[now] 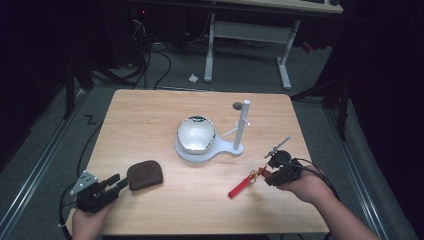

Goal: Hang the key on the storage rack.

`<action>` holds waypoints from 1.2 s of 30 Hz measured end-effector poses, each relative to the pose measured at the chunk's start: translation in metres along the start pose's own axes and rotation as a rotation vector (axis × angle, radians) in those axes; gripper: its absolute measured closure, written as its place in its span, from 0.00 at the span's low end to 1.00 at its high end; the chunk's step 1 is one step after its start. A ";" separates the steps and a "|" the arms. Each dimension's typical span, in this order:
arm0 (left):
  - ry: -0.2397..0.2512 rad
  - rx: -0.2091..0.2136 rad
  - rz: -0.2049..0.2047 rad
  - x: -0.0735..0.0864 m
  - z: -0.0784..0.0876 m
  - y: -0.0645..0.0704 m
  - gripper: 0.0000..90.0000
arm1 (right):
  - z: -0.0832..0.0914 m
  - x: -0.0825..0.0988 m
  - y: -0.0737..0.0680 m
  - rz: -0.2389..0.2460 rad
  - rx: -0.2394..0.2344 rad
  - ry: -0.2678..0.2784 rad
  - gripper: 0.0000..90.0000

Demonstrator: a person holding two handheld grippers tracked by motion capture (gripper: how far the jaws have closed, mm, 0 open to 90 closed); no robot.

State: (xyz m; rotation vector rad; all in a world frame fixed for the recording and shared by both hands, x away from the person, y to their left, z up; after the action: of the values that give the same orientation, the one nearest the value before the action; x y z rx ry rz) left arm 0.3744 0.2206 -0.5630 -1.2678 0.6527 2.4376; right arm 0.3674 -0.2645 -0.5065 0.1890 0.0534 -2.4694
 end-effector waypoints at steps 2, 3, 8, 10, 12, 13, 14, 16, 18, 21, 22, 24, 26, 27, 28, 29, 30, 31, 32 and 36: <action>0.001 -0.002 0.000 0.000 0.000 0.000 0.64 | 0.005 0.001 -0.001 -0.003 -0.002 0.003 0.75; 0.002 -0.003 0.000 0.000 0.000 0.000 0.64 | 0.008 0.002 -0.002 -0.019 -0.006 0.000 0.75; 0.008 -0.014 0.005 0.000 0.001 -0.003 0.63 | 0.019 0.002 -0.002 0.003 -0.002 0.003 0.75; 0.010 -0.018 0.011 0.000 0.001 -0.004 0.62 | 0.024 0.002 -0.002 0.000 0.000 0.008 0.75; 0.010 -0.019 0.017 0.000 0.002 -0.005 0.62 | 0.029 0.001 -0.002 -0.001 -0.001 0.014 0.75; 0.010 -0.019 0.019 0.000 0.002 -0.006 0.62 | 0.032 0.001 -0.001 -0.006 -0.001 0.020 0.75; 0.011 -0.021 0.021 0.000 0.002 -0.006 0.62 | 0.033 0.000 -0.001 -0.002 0.003 0.020 0.75; 0.014 -0.022 0.024 0.000 0.002 -0.007 0.62 | 0.038 -0.001 -0.001 -0.006 0.000 0.026 0.75; 0.015 -0.024 0.025 0.000 0.002 -0.007 0.62 | 0.044 -0.003 0.000 -0.005 0.006 0.031 0.75; 0.013 -0.025 0.028 0.001 0.002 -0.008 0.62 | 0.052 -0.006 0.000 -0.003 0.006 0.043 0.75; 0.014 -0.027 0.029 0.001 0.002 -0.008 0.62 | 0.054 -0.007 0.000 -0.003 0.007 0.047 0.75; 0.015 -0.030 0.029 0.001 0.002 -0.009 0.61 | 0.059 -0.008 0.000 0.005 0.012 0.053 0.75; 0.019 -0.035 0.030 0.000 0.002 -0.009 0.60 | 0.065 -0.011 0.000 0.007 0.018 0.058 0.75; 0.020 -0.038 0.030 0.000 0.003 -0.010 0.60 | 0.067 -0.012 0.000 0.007 0.020 0.061 0.75; 0.022 -0.041 0.032 0.000 0.003 -0.010 0.59 | 0.070 -0.013 0.000 0.008 0.022 0.064 0.75; 0.023 -0.041 0.034 0.000 0.003 -0.011 0.59 | 0.073 -0.014 0.000 -0.001 0.023 0.064 0.75; 0.023 -0.043 0.035 0.000 0.003 -0.011 0.59 | 0.076 -0.015 0.001 0.007 0.025 0.070 0.75; 0.023 -0.044 0.036 0.000 0.003 -0.012 0.59 | 0.078 -0.016 0.001 0.007 0.026 0.072 0.75; 0.023 -0.045 0.037 0.001 0.003 -0.012 0.59 | 0.080 -0.018 0.001 0.006 0.027 0.074 0.75; 0.022 -0.046 0.042 0.001 0.003 -0.013 0.59 | 0.088 -0.022 0.003 0.002 0.040 0.077 0.75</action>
State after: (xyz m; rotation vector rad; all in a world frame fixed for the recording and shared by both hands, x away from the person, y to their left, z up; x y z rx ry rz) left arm 0.3779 0.2333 -0.5655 -1.3134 0.6391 2.4886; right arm 0.3752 -0.2608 -0.4164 0.3007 0.0364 -2.4618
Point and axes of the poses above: each handheld gripper's, and its own axes: z roughly backward along the jaws, x roughly out of its underside, y roughly to its right, the point moved 9 cm from there along -z, roughly forward along the jaws, and after that the axes turned 4 degrees about -y, right-handed, at the moved point
